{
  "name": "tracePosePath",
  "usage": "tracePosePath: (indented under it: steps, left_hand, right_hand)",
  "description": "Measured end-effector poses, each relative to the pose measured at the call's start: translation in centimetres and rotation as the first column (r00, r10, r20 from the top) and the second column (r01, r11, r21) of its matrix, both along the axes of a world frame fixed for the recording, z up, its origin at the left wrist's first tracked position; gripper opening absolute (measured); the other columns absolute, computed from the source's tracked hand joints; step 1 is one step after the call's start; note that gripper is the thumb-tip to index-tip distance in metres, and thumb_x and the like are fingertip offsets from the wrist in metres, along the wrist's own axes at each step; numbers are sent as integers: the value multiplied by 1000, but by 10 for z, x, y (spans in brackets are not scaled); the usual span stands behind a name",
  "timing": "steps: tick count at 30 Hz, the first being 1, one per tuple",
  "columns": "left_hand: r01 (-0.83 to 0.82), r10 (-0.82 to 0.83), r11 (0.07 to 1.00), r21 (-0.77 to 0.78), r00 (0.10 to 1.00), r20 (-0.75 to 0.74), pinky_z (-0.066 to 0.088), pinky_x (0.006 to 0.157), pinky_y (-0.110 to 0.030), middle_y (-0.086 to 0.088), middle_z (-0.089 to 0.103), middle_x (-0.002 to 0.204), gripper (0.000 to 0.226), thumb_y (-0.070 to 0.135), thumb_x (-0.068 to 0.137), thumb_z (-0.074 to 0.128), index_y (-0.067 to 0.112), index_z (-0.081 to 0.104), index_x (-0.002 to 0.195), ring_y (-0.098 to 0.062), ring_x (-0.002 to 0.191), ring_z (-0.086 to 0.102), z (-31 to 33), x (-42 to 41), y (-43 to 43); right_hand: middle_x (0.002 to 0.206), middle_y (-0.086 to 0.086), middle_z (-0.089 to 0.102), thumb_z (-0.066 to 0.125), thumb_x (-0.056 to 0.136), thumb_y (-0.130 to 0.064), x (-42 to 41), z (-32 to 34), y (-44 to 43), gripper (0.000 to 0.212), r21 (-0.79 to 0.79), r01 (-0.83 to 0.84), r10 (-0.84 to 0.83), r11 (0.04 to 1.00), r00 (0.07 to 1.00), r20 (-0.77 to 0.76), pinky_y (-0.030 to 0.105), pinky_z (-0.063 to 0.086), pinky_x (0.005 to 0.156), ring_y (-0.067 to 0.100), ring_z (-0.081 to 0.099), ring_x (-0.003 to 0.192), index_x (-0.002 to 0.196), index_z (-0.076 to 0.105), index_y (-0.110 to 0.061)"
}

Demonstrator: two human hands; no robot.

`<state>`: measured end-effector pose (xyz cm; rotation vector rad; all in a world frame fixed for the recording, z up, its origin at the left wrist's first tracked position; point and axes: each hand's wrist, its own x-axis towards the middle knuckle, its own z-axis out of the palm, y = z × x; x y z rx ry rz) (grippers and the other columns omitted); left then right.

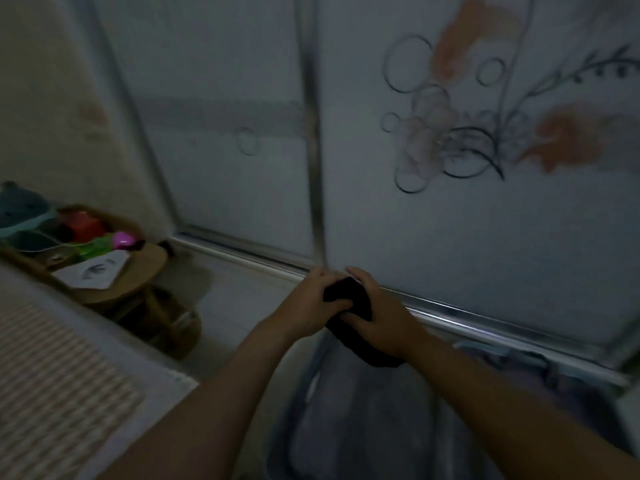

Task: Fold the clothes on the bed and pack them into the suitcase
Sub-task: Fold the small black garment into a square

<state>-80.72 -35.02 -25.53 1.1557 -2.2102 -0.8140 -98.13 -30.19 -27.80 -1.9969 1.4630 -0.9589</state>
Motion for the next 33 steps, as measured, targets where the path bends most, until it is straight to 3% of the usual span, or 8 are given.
tracePosePath:
  steps: [4,8,13,19,23,26,31,33]
  left_hand:
    - [4,6,995,100,995,-102,44,81,-13,9,61,99,48,14,76,73,22,56,120,-7,90,58,-59,-96,-5]
    - [55,-50,982,181,998,-35,47,93,-26,1,61,116,54,17,82,70,23,50,132,-14,104,59,-128,-173,-2]
    - [50,-90,987,152,960,265,39,105,-41,-15,50,135,65,38,78,48,13,45,138,-33,126,46,-222,-235,15]
    - [225,-283,958,178,847,451,25,116,-42,-11,8,161,99,41,87,60,20,-9,153,-33,145,17,-300,-266,39]
    - [232,-255,967,110,818,515,13,120,-40,-12,-4,161,101,47,87,58,14,-11,153,-30,148,4,-316,-272,36]
    - [265,-255,963,50,836,485,11,120,-40,-14,-1,160,94,42,88,52,11,-8,153,-29,148,2,-326,-271,35]
    - [245,-221,969,-14,897,384,10,119,-34,-15,11,160,87,47,80,31,12,4,154,-28,147,11,-328,-265,36]
    - [242,-212,970,-37,904,371,9,118,-31,-15,15,159,89,50,76,27,11,7,154,-27,147,13,-329,-263,35]
  right_hand:
    - [133,-10,56,67,88,-31,-80,-63,14,64,36,164,-166,986,985,38,22,43,97,7,55,117,143,34,-34]
    - [123,-24,52,68,87,-13,-146,-123,30,54,60,265,-269,962,960,75,12,37,98,-7,51,115,126,45,-41]
    - [122,-2,52,66,89,-9,-221,-221,61,50,257,461,-474,849,880,-13,7,27,93,12,50,118,135,46,-6]
    - [123,-1,51,62,93,-13,-250,-284,62,60,387,641,-733,663,662,157,13,32,94,11,49,113,145,33,-8]
    - [127,8,55,60,94,-14,-260,-311,50,52,456,692,-824,560,521,221,25,39,99,21,53,116,140,38,-6]
    - [132,14,54,59,94,-13,-259,-320,36,48,501,641,-797,581,571,194,19,35,96,28,51,123,138,42,-2]
    - [135,18,42,63,86,-12,-257,-323,27,62,254,793,-814,554,580,-32,31,32,106,34,42,124,142,36,-8]
    - [132,19,46,58,84,-30,-254,-331,41,51,29,721,-692,693,675,-255,42,38,102,36,46,119,131,52,-9]
